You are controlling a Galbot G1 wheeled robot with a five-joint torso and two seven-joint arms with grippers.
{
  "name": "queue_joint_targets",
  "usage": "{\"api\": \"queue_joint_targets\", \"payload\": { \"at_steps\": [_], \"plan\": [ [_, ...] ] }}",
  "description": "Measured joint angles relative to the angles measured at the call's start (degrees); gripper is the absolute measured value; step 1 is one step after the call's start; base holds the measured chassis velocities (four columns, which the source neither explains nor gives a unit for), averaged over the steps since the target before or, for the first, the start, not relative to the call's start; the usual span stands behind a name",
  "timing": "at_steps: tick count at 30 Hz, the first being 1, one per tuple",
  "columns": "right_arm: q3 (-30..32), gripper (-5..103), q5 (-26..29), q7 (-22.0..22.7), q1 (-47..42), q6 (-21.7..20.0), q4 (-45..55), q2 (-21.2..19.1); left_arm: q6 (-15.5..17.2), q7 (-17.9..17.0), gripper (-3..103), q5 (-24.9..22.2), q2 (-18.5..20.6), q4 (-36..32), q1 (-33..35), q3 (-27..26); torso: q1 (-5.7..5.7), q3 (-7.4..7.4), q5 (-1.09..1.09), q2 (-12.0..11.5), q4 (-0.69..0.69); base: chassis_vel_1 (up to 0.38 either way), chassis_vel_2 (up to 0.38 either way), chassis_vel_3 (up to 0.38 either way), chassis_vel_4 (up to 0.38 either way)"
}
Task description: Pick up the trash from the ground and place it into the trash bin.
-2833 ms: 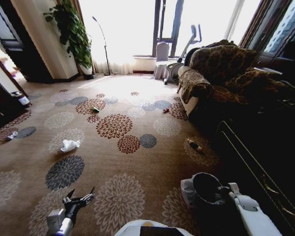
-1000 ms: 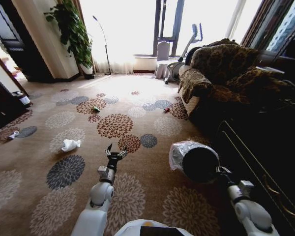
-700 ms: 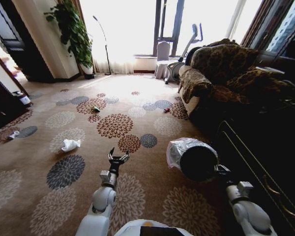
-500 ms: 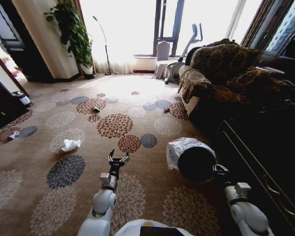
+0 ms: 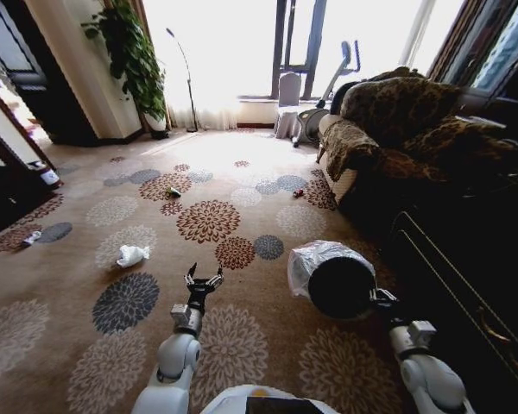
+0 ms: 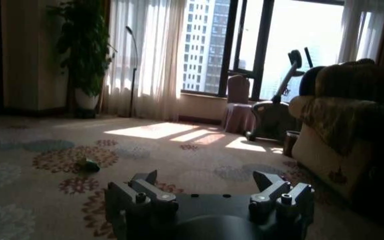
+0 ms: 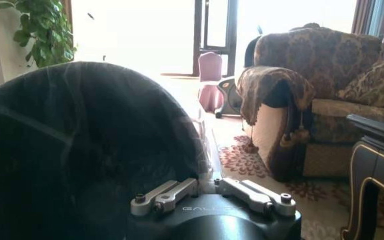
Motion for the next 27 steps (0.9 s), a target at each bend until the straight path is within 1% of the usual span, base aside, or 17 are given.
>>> {"api": "queue_joint_targets", "payload": {
  "at_steps": [1, 3, 5, 6, 9, 10, 11, 12, 14, 16, 17, 18, 19, 22, 23, 25, 27],
  "plan": [
    [0.03, 0, 0.09, 0.03, -0.08, 0.02, 0.0, 0.14, 0.04, 0.0, 98, -0.02, 0.0, -0.14, 0.08, -0.02, 0.0, 0.0, 0.07, 0.0, 0.01, 0.306, 0.307, -0.306, -0.28],
    [0.06, 0, 0.15, 0.04, -0.22, 0.04, 0.0, 0.28, 0.06, 0.0, 98, -0.02, 0.0, -0.21, 0.1, -0.06, 0.0, 0.0, 0.1, 0.0, 0.01, 0.325, 0.307, -0.311, -0.277],
    [0.14, 0, 0.19, 0.11, -0.51, 0.19, 0.0, 0.61, 0.09, 0.0, 98, -0.03, 0.03, -0.23, 0.18, -0.06, 0.0, 0.0, 0.0, 0.0, -0.01, 0.293, 0.296, -0.301, -0.286],
    [0.14, 0, 0.19, 0.11, -0.51, 0.19, 0.0, 0.61, 0.09, 0.0, 98, -0.03, 0.03, -0.23, 0.18, -0.06, 0.0, 0.0, 0.0, 0.0, -0.01, 0.293, 0.31, -0.288, -0.286],
    [0.1, 0, 0.24, 0.54, -0.98, 0.55, 0.02, 1.23, 0.14, 0.0, 98, -0.02, 0.06, -0.53, 0.38, -0.01, 0.0, 0.0, 0.1, 0.0, -0.01, 0.305, 0.33, -0.302, -0.339],
    [0.0, 0, 0.23, 1.56, -1.15, -0.05, 0.08, 1.3, 0.18, 0.0, 98, -0.02, 0.15, -0.56, 0.43, 0.02, 0.01, 0.01, 0.1, -0.01, 0.01, 0.296, 0.31, -0.297, -0.289],
    [-0.06, 0, 0.2, 3.03, -1.44, -1.6, 0.41, 1.2, 0.21, 0.01, 98, -0.02, 0.34, -0.56, 0.42, 0.04, 0.02, 0.01, -0.04, 0.0, -0.01, 0.228, 0.272, -0.265, -0.289],
    [-0.06, 0, 0.2, 3.03, -1.44, -1.6, 0.41, 1.2, 0.21, 0.01, 98, -0.02, 0.34, -0.56, 0.42, 0.04, 0.02, 0.01, -0.04, 0.0, -0.01, 0.228, 0.272, -0.265, -0.289],
    [-0.2, 0, 0.14, 4.96, -2.02, -4.73, 1.1, 0.37, 0.24, 0.02, 98, -0.02, 0.7, -0.56, 0.32, 0.03, 0.01, 0.0, 0.04, 0.0, 0.01, 0.204, 0.239, -0.195, -0.181],
    [-0.2, 0, 0.26, 6.38, -2.67, -7.82, 1.89, -0.96, 0.32, 0.05, 98, -0.03, 0.95, -0.52, 0.14, 0.03, 0.01, 0.01, 0.05, 0.0, 0.01, 0.139, 0.104, -0.076, -0.11],
    [-0.2, 0, 0.26, 6.38, -2.67, -7.82, 1.89, -0.96, 0.32, 0.05, 98, -0.03, 0.95, -0.52, 0.14, 0.03, 0.01, 0.01, 0.05, 0.0, 0.01, 0.097, 0.104, -0.027, -0.067],
    [-0.14, 0, 0.45, 6.53, -2.84, -8.56, 2.09, -1.35, 0.35, 0.05, 98, -0.05, 0.99, -0.5, 0.09, 0.04, 0.01, 0.01, 0.02, 0.0, 0.01, -0.014, 0.026, -0.027, -0.067],
    [0.1, 0, 0.9, 6.76, -3.04, -9.43, 2.28, -1.94, 0.42, 0.08, 98, -0.08, 1.02, -0.48, 0.0, 0.09, 0.0, 0.0, 0.04, 0.0, 0.0, -0.014, -0.051, 0.031, 0.026],
    [0.34, 0, 1.76, 6.92, -3.14, -9.55, 2.37, -2.35, 0.56, 0.12, 98, -0.12, 1.15, -0.37, -0.22, 0.29, 0.0, 0.01, 0.09, 0.0, -0.03, -0.039, -0.06, 0.04, 0.045],
    [-0.03, 0, 1.65, 6.74, -3.06, -8.18, 2.4, -2.32, 0.73, 0.13, 98, -0.13, 1.27, -0.19, -0.51, 0.34, 0.0, 0.01, 0.07, 0.0, -0.05, -0.085, -0.044, 0.029, 0.04],
    [-0.2, 0, 1.41, 6.69, -2.93, -7.4, 2.4, -2.24, 0.79, 0.13, 98, -0.13, 1.29, -0.16, -0.59, 0.34, 0.0, 0.01, 0.05, 0.0, -0.05, -0.077, -0.044, 0.029, 0.022],
    [-0.75, 0, 0.69, 6.44, -2.15, -4.14, 2.41, -1.86, 0.94, 0.13, 101, -0.24, 1.39, -0.07, -0.67, 0.12, 0.01, 0.01, 0.05, 0.0, 0.02, -0.035, 0.0, 0.008, 0.003]
  ]
}}
